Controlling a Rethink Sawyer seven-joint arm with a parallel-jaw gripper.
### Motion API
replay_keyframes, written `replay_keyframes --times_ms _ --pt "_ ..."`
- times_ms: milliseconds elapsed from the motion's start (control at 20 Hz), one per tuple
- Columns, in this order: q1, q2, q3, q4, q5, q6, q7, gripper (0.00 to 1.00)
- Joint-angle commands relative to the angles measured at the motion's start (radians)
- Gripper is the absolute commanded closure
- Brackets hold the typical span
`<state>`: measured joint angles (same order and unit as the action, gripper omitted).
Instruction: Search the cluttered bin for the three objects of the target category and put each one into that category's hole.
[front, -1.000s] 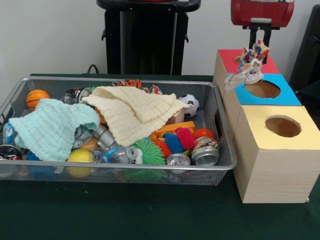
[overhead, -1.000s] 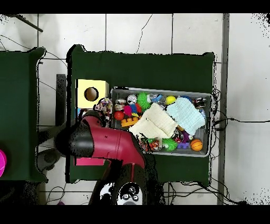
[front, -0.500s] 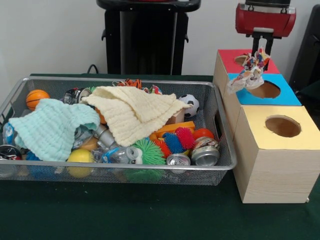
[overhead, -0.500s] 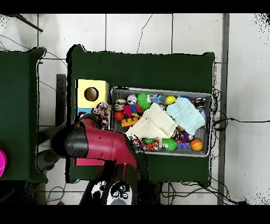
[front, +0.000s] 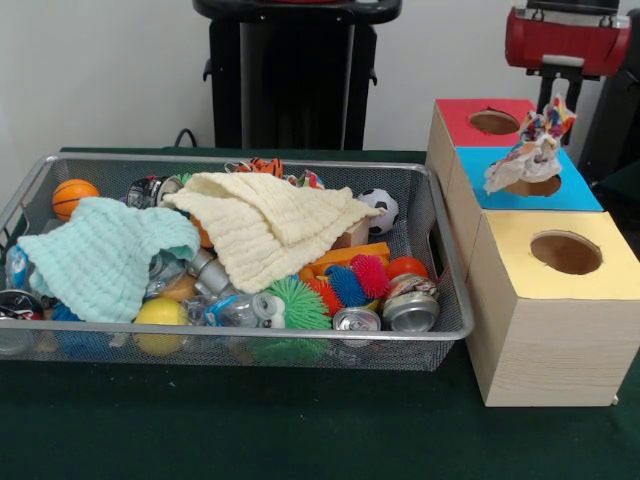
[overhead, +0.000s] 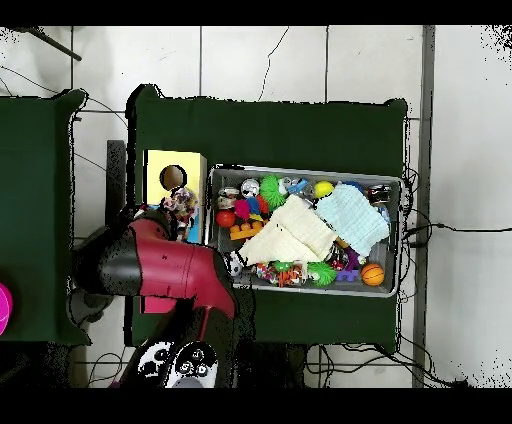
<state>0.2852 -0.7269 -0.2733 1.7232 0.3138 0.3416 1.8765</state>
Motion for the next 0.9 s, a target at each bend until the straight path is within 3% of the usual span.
replay_keyframes --times_ms 50,200,500,900 --pt "0.016 0.067 -0.061 -0.125 0.055 0.156 0.301 1.0" --pt "0.011 0.092 -0.079 -0.153 0.058 0.17 0.304 1.0" --pt "-0.063 0.107 -0.023 -0.152 0.064 0.12 0.247 1.0" --pt "-0.036 0.153 -0.034 -0.253 0.064 0.171 0.264 1.0"
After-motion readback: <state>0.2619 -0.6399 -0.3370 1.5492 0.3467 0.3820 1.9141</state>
